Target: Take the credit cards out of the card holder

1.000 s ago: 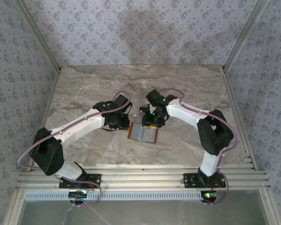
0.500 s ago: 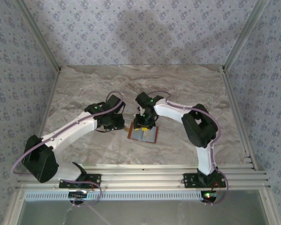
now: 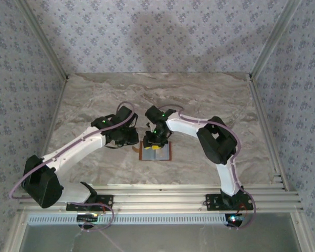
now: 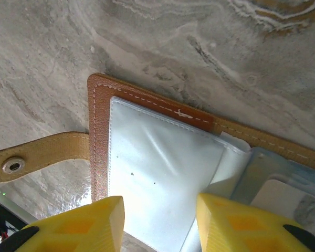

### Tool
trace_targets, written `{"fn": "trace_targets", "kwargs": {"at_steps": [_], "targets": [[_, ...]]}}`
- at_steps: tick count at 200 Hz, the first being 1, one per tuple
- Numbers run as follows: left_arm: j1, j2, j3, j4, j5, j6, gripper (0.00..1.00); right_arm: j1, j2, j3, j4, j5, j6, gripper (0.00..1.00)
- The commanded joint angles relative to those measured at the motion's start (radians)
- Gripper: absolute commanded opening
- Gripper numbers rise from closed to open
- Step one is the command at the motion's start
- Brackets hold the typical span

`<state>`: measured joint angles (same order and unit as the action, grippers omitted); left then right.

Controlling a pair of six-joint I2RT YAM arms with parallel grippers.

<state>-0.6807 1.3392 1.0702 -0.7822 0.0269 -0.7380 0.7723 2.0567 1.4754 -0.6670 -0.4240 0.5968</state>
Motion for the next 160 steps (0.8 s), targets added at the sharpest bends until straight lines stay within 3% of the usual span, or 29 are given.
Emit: {"fn": "trace_targets", "kwargs": {"at_steps": [1,76,160], "targets": [[0.002,0.022,0.001,0.037,0.068,-0.024,0.21,-0.023,-0.088,0.006,-0.037,-0.006,-0.014,0.43],[-0.043,0.202,0.063,0.141,0.156,-0.086,0.22,-0.162,-0.258,-0.194,-0.046,0.053,-0.041,0.43],[-0.063,0.445,0.118,0.303,0.284,-0.109,0.19,-0.179,-0.215,-0.274,0.061,0.040,-0.030,0.39]]}}
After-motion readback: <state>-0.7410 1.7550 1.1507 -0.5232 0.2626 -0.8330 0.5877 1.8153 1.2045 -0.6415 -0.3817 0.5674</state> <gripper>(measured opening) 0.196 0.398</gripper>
